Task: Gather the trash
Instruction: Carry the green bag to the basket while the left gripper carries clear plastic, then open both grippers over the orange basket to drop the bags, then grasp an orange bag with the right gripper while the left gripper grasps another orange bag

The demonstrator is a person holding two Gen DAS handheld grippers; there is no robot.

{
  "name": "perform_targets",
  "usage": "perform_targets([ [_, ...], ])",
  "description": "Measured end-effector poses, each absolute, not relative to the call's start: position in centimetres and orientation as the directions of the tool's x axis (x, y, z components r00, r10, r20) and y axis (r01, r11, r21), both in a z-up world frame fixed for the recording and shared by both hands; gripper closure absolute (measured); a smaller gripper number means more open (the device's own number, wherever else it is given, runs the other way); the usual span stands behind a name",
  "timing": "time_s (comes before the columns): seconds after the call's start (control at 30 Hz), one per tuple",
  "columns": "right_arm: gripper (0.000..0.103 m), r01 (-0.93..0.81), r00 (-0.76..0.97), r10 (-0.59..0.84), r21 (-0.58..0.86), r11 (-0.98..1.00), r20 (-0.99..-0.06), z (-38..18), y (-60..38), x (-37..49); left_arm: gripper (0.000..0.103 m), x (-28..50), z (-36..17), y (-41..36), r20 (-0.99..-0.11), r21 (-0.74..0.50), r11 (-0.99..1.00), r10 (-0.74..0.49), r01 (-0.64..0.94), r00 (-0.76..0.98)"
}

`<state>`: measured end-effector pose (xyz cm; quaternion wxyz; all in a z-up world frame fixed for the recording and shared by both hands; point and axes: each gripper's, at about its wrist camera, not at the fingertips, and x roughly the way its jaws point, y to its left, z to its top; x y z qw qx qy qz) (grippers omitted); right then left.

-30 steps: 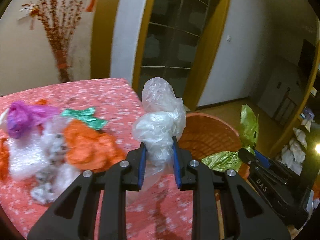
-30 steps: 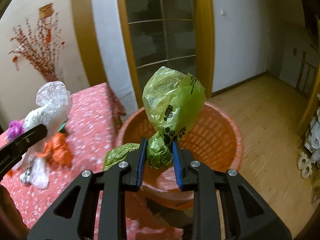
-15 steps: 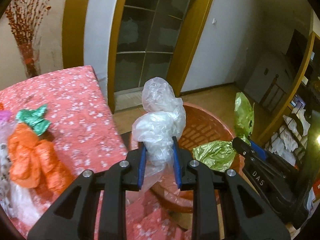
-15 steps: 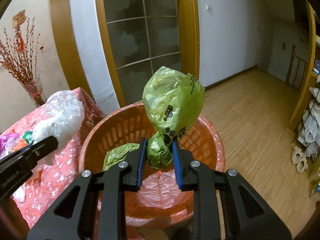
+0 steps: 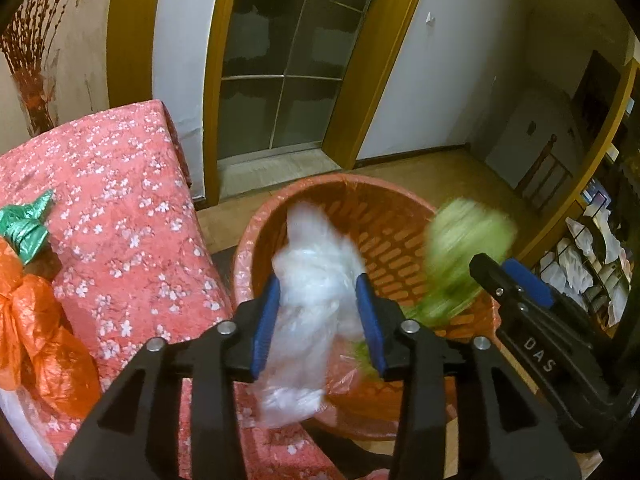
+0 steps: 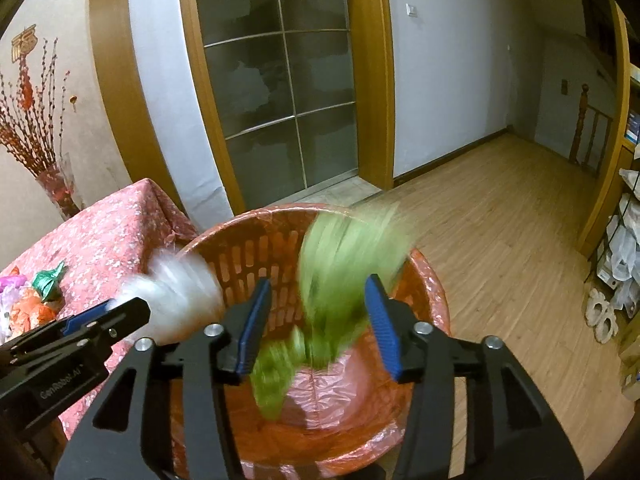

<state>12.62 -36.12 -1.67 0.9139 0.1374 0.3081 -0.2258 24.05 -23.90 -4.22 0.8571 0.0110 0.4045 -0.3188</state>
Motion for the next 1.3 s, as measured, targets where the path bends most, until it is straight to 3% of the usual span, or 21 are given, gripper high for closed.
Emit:
perform_targets([
  [0.23,0.041,0.506,0.708,-0.351,0.094,0.857,-0.614,-1.4,-36.1,12.1,0.049,23.1,-3.8,-22.4,-0.697,-0.211,0.814,-0.513,0.540,0.501],
  [0.33,0.029,0.506,0.711,-0.360,0.083,0.859,-0.604,-1.1,-35.9,11.6,0.040,22.0,-2.9,-21.0,-0.680,-0.169,0.836,-0.483,0.523,0.552],
  [0.77,0.029,0.403,0.757,-0.304,0.046,0.914,-0.579,0.5,-30.2,11.6,0.024,17.4,-0.6,-11.5,-0.607,-0.012,0.930,-0.299,0.368,0.736],
  [1.3,0.031,0.050,0.766,0.053,0.141,0.989,-0.641,-0.5,-16.8,19.8,0.021,15.9,0.1,4.9,-0.558,-0.036,0.998,-0.062,0.051,0.828],
])
